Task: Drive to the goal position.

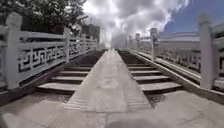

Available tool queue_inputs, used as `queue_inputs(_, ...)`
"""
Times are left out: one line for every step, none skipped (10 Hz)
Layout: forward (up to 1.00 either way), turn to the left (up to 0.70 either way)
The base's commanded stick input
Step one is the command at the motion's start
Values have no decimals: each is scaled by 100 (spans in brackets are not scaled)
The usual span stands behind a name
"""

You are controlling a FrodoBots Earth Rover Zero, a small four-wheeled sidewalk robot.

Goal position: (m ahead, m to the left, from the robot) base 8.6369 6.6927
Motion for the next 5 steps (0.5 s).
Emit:
queue_inputs(70,0)
queue_inputs(70,0)
queue_inputs(70,0)
queue_inputs(70,0)
queue_inputs(70,0)
